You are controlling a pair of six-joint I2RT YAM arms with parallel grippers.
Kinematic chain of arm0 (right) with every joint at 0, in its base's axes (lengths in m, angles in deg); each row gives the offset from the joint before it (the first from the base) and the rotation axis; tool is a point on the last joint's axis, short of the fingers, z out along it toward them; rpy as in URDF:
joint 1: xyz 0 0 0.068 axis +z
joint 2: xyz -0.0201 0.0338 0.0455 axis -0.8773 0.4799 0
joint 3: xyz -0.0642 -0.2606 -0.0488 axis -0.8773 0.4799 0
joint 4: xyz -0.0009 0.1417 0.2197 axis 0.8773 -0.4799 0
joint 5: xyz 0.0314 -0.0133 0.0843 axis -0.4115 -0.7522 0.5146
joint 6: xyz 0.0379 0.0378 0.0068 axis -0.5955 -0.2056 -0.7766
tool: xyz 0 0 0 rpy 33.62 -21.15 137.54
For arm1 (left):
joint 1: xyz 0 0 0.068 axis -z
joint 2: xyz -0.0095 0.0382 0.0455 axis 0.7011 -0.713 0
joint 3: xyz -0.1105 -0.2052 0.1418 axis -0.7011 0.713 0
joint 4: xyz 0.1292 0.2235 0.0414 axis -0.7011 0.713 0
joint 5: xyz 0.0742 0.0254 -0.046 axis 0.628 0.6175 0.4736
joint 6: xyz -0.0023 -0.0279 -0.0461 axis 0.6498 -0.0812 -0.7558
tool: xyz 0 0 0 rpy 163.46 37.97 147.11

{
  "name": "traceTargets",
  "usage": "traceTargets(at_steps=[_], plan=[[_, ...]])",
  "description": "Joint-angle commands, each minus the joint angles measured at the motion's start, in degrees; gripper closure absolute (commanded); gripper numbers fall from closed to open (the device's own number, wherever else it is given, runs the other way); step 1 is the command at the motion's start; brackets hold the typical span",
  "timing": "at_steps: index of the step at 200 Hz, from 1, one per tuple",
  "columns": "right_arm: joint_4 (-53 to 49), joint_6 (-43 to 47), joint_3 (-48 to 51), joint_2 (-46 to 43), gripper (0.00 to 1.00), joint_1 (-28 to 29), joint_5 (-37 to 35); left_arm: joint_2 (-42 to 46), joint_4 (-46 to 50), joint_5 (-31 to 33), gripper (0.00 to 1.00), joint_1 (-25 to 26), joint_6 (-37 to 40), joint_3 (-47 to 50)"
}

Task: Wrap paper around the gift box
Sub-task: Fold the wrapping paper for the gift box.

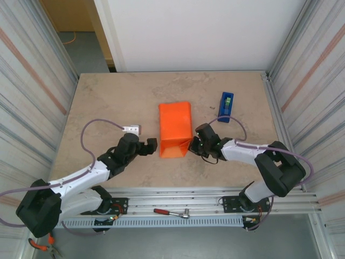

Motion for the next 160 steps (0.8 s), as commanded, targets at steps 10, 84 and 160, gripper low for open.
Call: traceTargets(at_steps=[10,84,160], plan=[[0.8,2.2,0.2,0.0,1.0,0.7,-0.3,0.5,-4.2,-0.8,0.01,0.3,-5.3,3.4],[4.3,1.6,-2.8,5.0,1.0,0.4,0.6,-0.7,-6.5,0.7,0.01,0.4,-5.9,5.2],[9.2,-0.2,-3.3,8.7,1.0,0.6,3.6,-2.4,-7.2,0.0,0.01,0.5,-5.4,5.0]])
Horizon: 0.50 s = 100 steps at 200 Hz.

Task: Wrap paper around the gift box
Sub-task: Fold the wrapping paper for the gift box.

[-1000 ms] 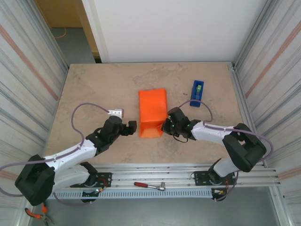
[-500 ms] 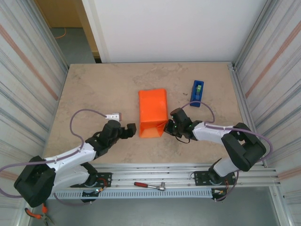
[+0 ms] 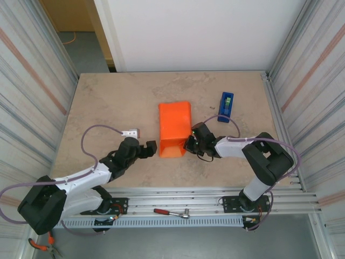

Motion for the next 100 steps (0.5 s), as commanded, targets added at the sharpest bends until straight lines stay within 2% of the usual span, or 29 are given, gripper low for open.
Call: traceTargets(at_steps=[1,33,71,87,100], plan=[[1.7,-0.6,-0.6,0.0,1.0,0.5,1.2,-0.2,-1.3,0.3,0.01,0.5,-0.4,0.3],[-0.1,-0.4,0.8,-3.8,1.0,0.8,0.2,-0.3,0.7,-1.0,0.01,0.5,-0.7,-0.9],[-1.0,-0.1,1.0,-4.9,1.0,1.4,0.2,-1.4,7.3,-0.9,0.01,-0.1,-3.8,-3.6],[-0.9,-0.1,0.5,-4.1,1.0,1.7,0.4,-2.2,9.5,-2.7,0.01,-1.7,-5.8,-4.4],[-0.5,-0.1,0.3,-3.2,1.0,2.0,0.5,-3.2,9.1,-5.3,0.06,-2.9,-6.3,-4.6]])
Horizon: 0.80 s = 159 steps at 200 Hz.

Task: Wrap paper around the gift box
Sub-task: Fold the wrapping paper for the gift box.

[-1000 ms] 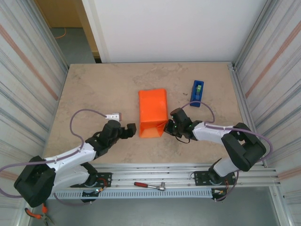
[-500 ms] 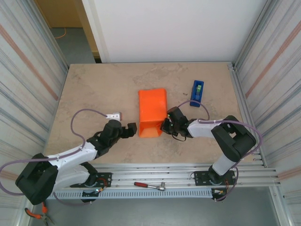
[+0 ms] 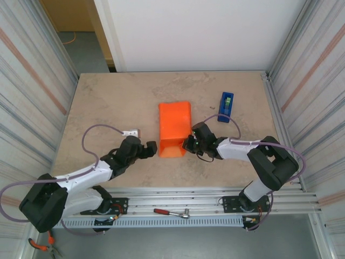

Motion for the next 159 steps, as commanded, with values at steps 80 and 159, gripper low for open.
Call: traceTargets(at_steps=[80,159], plan=[[1.7,-0.5,0.4,5.1,1.0,0.8,0.7,-9.2,3.5,-9.5,0.5,-3.0,1.2,-7.0],[1.6,-1.0,1.6,4.7,1.0,0.9,0.5,-16.0,3.8,-12.9,0.61,-2.0,1.7,-10.8]])
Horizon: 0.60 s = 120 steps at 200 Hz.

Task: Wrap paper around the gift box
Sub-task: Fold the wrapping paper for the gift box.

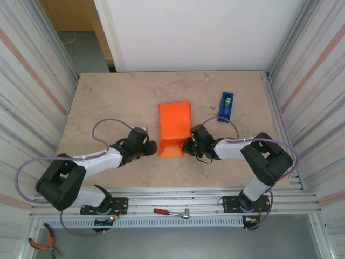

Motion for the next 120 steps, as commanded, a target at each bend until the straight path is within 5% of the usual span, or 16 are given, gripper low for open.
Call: traceTargets(at_steps=[1,120], plan=[[-0.6,-1.0,1.0,0.6,1.0,0.5,0.2,-1.4,0.4,-1.6,0.61,0.6,0.9,-2.1],[-1.2,-1.6,1.7,0.6,1.0,1.0,-0.2,-7.4,-3.0,-3.3,0.66,5.4,1.9,-4.6]])
